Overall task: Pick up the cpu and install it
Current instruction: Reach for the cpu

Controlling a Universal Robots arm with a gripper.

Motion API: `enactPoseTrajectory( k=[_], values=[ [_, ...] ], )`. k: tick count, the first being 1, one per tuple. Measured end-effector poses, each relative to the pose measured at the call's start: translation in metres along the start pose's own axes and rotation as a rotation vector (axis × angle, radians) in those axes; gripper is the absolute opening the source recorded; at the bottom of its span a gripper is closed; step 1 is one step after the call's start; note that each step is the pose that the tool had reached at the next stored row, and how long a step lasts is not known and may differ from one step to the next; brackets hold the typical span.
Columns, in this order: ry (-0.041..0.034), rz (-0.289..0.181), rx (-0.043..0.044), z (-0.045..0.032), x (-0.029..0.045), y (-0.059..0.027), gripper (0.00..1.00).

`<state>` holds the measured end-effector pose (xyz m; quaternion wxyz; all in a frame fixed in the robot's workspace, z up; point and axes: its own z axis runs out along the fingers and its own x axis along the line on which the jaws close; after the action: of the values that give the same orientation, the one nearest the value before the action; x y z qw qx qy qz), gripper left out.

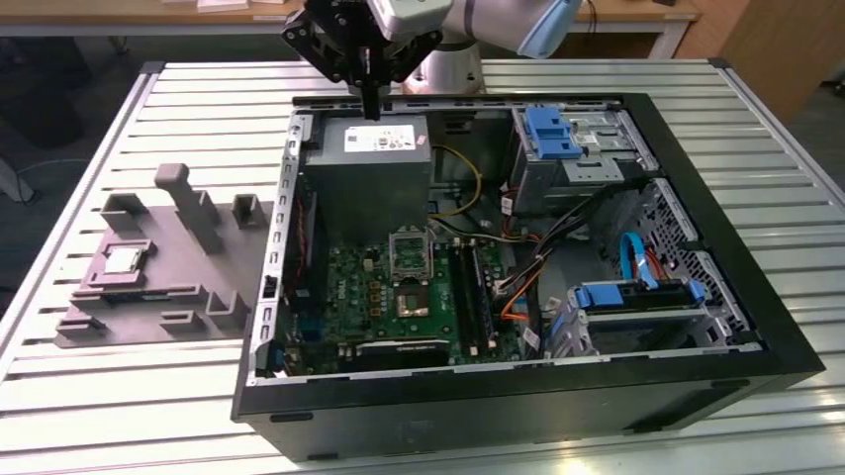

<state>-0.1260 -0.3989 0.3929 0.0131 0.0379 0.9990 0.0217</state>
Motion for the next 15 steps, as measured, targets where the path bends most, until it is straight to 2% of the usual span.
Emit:
enactPoseTrajectory(
  k=[15],
  values=[
    [0.0, 0.0, 0.0, 0.0, 0.0029, -0.0002, 0.11]
  ],
)
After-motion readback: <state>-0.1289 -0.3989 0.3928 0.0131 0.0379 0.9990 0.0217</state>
